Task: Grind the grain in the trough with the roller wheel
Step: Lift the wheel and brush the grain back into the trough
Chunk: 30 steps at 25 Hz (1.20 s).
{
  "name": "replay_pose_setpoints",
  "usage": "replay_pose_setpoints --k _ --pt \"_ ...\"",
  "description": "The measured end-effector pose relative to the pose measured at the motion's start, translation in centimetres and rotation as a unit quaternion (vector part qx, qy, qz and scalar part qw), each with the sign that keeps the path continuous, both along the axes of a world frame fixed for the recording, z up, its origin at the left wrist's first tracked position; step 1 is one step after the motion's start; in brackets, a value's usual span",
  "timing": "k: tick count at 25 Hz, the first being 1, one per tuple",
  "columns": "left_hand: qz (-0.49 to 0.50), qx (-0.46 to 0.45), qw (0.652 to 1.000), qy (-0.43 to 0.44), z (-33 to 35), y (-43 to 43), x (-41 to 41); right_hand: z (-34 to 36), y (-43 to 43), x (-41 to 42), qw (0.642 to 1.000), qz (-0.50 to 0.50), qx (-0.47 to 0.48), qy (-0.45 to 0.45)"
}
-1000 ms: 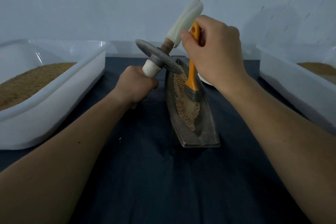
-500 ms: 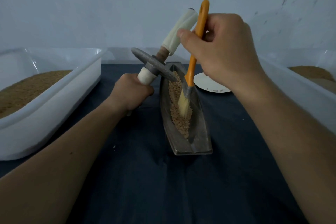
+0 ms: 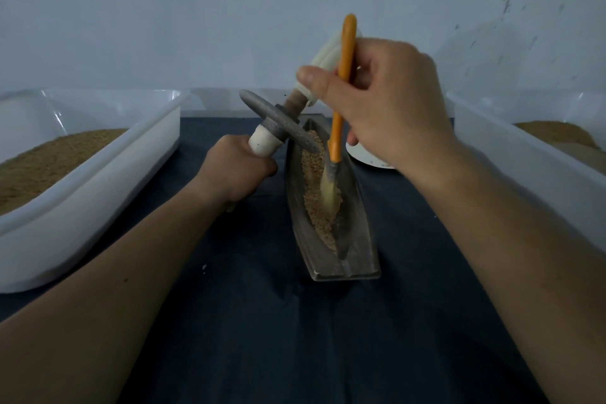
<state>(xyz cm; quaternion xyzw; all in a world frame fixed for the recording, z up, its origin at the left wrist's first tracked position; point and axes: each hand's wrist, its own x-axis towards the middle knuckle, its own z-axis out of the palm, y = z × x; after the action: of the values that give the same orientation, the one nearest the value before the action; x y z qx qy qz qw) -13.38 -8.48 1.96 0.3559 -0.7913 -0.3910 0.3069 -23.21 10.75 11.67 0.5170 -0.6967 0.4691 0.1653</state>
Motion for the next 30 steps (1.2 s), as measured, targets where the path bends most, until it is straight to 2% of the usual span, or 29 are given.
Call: replay_pose_setpoints --k 2,6,14,17,21,26,30 --pt "0.0 0.002 1.0 -0.002 0.0 0.0 0.0 0.6 0.3 0.0 1.0 0.024 -0.001 -0.01" --pt "0.001 -0.011 1.0 -0.013 0.3 0.0 0.0 -0.3 0.0 1.1 0.993 0.069 0.091 -0.02" --pt "-0.006 -0.004 1.0 -0.004 0.1 0.0 0.0 -1.0 -0.4 0.5 0.999 -0.016 0.026 0.027" --pt "-0.01 0.0 1.0 0.0 0.0 -0.1 0.0 0.6 0.5 0.4 1.0 0.015 -0.004 0.014" --pt "-0.009 0.007 1.0 0.0 0.0 -0.2 -0.1 0.6 0.8 1.1 0.994 0.079 0.081 -0.009" --pt "-0.009 0.004 1.0 0.002 0.0 -0.1 -0.2 -1.1 -0.2 0.8 0.996 0.007 0.081 0.036" --pt "-0.017 -0.003 1.0 -0.001 -0.1 -0.1 -0.1 -0.7 -0.1 -0.4 0.998 -0.042 0.026 0.024"
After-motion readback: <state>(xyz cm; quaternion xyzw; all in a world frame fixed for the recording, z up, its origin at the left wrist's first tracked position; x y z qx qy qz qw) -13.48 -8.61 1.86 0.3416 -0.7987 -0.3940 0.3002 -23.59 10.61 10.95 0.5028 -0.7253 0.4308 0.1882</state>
